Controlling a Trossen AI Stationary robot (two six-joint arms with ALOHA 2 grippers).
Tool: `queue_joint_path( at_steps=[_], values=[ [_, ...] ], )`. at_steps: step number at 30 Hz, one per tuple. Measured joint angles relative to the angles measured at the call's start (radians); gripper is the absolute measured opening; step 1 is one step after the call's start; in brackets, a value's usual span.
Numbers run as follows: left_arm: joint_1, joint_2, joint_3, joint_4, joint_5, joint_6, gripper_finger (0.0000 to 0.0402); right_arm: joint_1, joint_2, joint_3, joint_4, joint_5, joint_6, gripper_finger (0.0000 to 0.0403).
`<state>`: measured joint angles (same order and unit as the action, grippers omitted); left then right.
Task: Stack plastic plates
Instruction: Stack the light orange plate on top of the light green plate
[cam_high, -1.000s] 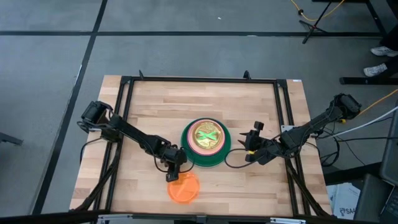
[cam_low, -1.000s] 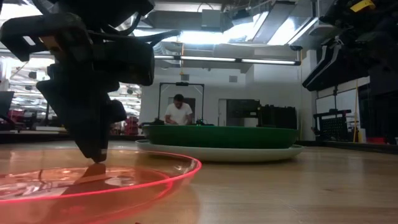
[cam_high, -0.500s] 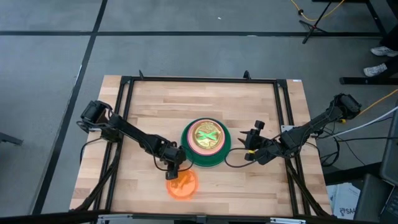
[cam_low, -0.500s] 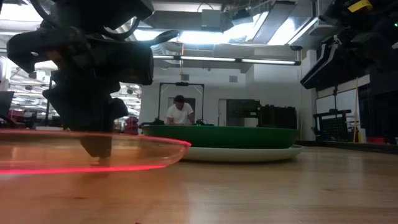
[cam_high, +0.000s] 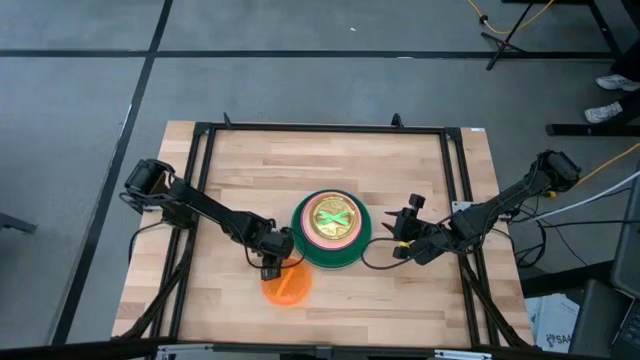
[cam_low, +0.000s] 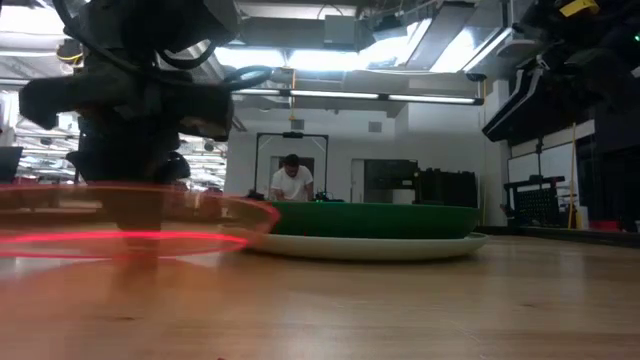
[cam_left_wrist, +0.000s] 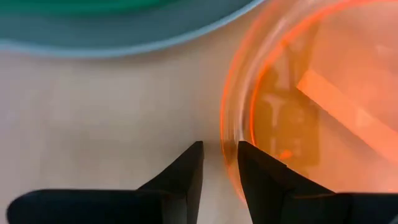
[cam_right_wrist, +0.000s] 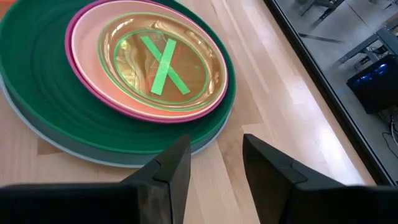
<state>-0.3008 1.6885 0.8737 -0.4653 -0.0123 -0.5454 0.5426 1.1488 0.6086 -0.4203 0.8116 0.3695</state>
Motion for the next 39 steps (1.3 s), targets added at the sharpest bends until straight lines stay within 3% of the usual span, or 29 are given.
queue_joint_path(
  at_steps=[28, 39],
  values=[
    [0.002, -0.001, 0.000, 0.031, 0.038, 0.050, 0.0091, 0.000, 0.000, 0.000, 0.007, 0.015, -0.035, 0.0138],
    [0.010, -0.002, 0.001, 0.034, 0.067, 0.083, 0.0005, 0.000, 0.000, 0.000, 0.007, -0.021, -0.035, 0.0138]
  ],
)
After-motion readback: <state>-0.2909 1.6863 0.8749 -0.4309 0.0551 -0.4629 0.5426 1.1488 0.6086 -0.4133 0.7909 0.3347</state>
